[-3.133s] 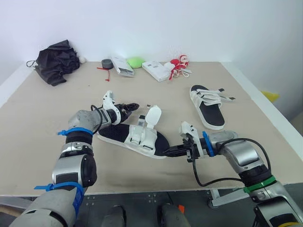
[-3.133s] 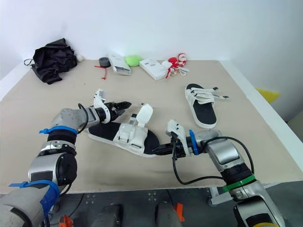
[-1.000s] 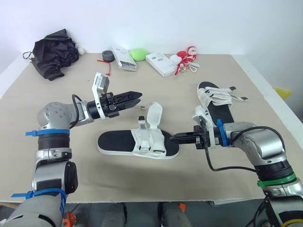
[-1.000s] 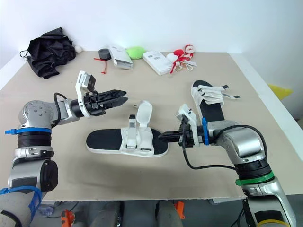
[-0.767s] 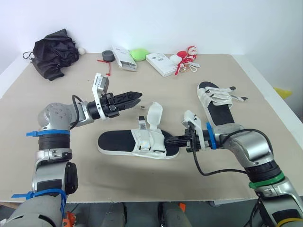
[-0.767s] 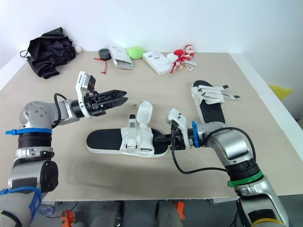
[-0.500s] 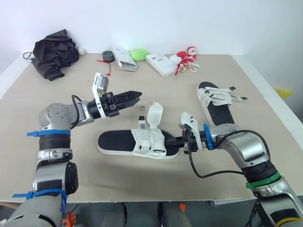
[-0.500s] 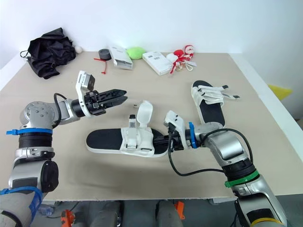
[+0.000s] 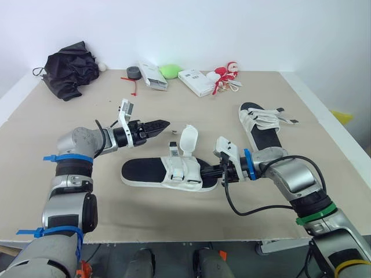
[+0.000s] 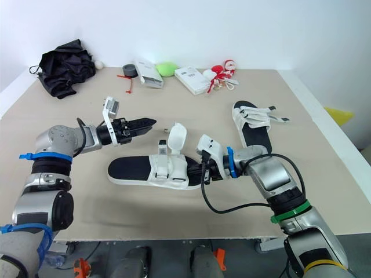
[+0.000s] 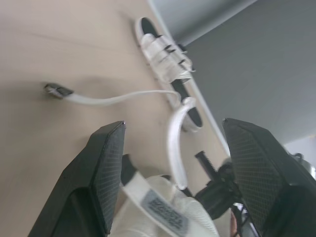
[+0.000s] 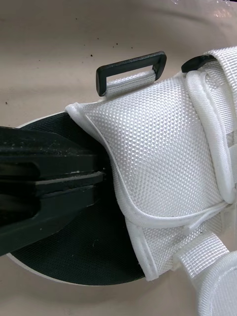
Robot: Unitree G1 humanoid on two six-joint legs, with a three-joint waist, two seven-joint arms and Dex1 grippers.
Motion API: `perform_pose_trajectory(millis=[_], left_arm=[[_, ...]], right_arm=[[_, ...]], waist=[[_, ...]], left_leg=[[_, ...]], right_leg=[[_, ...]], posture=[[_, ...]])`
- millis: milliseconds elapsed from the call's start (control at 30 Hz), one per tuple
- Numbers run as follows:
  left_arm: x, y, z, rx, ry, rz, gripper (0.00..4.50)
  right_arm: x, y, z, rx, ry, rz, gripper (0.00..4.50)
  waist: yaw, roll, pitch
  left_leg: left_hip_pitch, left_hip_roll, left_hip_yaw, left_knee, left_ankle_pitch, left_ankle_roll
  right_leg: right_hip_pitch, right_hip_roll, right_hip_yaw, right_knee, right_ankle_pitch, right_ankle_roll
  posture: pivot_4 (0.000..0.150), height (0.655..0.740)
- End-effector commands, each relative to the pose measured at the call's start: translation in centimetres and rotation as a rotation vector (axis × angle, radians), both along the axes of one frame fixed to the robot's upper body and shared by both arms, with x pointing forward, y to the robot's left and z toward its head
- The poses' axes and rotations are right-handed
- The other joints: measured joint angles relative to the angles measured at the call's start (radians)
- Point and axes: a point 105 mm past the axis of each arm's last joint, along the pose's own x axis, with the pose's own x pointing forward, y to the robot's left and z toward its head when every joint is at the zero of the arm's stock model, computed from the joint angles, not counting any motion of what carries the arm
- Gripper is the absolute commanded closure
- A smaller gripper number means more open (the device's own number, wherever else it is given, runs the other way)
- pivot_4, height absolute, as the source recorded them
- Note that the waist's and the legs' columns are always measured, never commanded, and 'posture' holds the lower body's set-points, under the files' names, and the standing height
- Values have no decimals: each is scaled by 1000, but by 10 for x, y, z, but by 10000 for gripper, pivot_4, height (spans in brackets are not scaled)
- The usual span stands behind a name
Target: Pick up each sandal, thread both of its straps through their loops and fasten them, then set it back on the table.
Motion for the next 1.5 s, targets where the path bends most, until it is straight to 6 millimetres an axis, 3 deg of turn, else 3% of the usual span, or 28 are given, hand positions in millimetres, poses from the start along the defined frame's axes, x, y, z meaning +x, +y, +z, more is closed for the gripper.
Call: perform_pose_trajectory(millis=[33, 167, 300, 567, 900, 1000, 1100, 1133, 1167, 1333, 1500], left_arm=[[13, -15, 13, -143, 106, 11, 12542], [17, -35, 18, -201, 168, -17, 12542], [21, -60, 10, -192, 207, -13, 12542], [25, -80, 3, -195, 241, 3, 12542], [36, -84, 0, -186, 232, 96, 12542], [41, -82, -1, -177, 231, 146, 19338], [41, -81, -4, -172, 234, 153, 34338], [41, -81, -4, -171, 236, 154, 37416], [41, -80, -5, -171, 238, 156, 44306], [43, -79, 3, -188, 183, 151, 44306], [25, -99, 30, -157, -116, -52, 44306]], right_arm=[[3, -16, -29, -105, 67, -79, 45000], [2, -16, -29, -99, 67, -83, 45000], [0, -16, -30, -83, 71, -96, 45000], [-3, -15, -30, -66, 72, -111, 45000], [-5, -13, -31, -52, 76, -117, 45000], [-5, -13, -31, -50, 75, -120, 45000], [-5, -13, -31, -46, 76, -124, 45000], [-6, -13, -31, -45, 76, -124, 45000], [-7, -13, -32, -46, 78, -125, 45000], [-10, -15, -34, -46, 84, -129, 45000], [-11, -17, -35, -46, 89, -134, 45000]], waist=[[0, 0, 0], [-1, 0, 0], [0, -1, 0], [-1, -1, 0], [0, -1, 0], [0, -1, 0], [-1, -1, 0], [-1, -1, 0], [-1, -1, 0], [0, -1, 0], [0, -1, 0]], left_leg=[[0, 0, 0, 0, 0, 1], [0, 0, 0, 0, 1, 1], [0, 0, -1, -2, 1, 1], [-1, -1, -1, -4, 0, 0], [-1, -1, -1, -4, 1, 0], [-1, -1, -1, -4, 0, 0], [-1, -1, -1, -4, 0, 0], [-1, -1, -1, -4, 0, 0], [-1, -1, -1, -5, 0, 0], [-1, -1, -1, -5, 0, 0], [-1, -1, -1, -5, 0, 0]], right_leg=[[0, 0, 0, 0, 0, 0], [0, 0, 0, 0, 1, 2], [0, 1, 0, 0, 1, 2], [-1, 1, 0, -1, 1, 2], [-1, 0, 0, -1, 1, 2], [-1, 0, 0, -1, 1, 2], [-1, 0, 0, -1, 1, 2], [-1, 0, 0, -1, 1, 2], [-1, 0, 0, -1, 1, 2], [-1, 0, 0, -1, 1, 2], [-2, 0, 0, -1, 1, 2]], posture=[[1500, 7380], [1500, 7380], [1500, 7380], [1500, 7380], [1500, 7380], [1500, 7380], [1500, 7380], [1500, 7380], [1500, 7380], [1500, 7380], [1500, 7380]])
